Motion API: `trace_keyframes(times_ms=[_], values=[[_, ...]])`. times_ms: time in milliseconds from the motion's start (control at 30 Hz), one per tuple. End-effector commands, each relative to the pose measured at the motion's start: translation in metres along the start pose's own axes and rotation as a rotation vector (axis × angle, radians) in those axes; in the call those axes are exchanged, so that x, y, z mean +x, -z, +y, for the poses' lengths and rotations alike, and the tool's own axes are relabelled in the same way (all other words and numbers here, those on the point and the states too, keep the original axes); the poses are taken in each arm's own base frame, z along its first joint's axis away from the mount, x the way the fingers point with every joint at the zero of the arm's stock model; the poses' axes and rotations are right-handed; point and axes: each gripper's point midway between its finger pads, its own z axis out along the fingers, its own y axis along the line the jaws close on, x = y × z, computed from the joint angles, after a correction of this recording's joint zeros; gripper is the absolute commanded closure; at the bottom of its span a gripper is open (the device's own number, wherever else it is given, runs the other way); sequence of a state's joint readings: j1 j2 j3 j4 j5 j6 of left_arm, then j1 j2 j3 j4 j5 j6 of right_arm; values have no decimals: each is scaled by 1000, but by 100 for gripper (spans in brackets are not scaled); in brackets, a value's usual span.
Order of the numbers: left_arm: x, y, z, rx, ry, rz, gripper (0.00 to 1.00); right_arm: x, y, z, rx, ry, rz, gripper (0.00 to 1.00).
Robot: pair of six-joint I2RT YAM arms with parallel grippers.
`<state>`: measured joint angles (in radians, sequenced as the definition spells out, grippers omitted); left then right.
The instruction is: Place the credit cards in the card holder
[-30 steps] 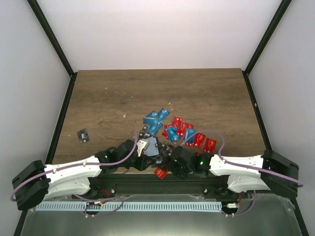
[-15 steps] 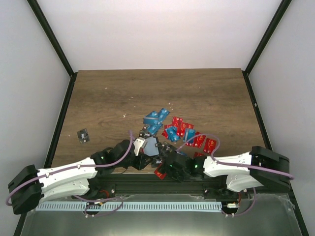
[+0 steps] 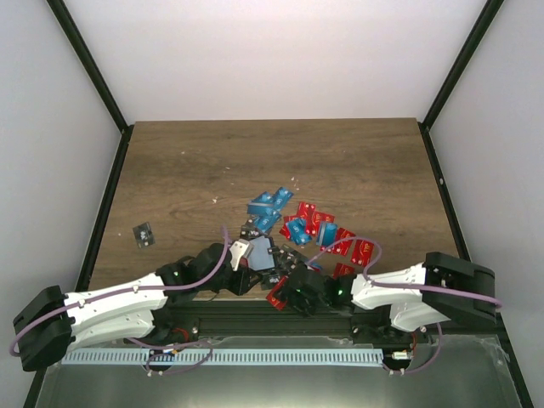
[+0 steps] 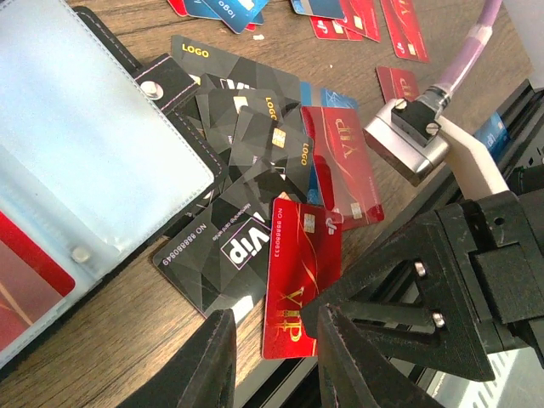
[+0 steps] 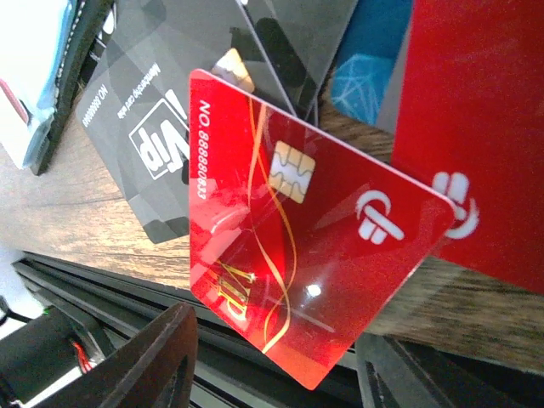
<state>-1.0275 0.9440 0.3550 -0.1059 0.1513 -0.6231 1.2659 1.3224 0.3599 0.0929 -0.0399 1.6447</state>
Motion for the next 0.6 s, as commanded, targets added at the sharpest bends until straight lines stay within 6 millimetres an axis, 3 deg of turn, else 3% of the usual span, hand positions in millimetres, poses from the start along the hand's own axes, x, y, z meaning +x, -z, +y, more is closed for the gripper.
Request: trace_keyframes(times_ms=[0,200,567], values=[[-1,1,-2,12,-21,-16,71,-9,-4,-12,-4,-23,-56,51],[1,-2,-1,16,-17,-9,71,-16,-2,-18,-17,-28,-86,72],[4,-2,-2,37,5,-10,72,-17,0,-7,-47,14,-79,99]])
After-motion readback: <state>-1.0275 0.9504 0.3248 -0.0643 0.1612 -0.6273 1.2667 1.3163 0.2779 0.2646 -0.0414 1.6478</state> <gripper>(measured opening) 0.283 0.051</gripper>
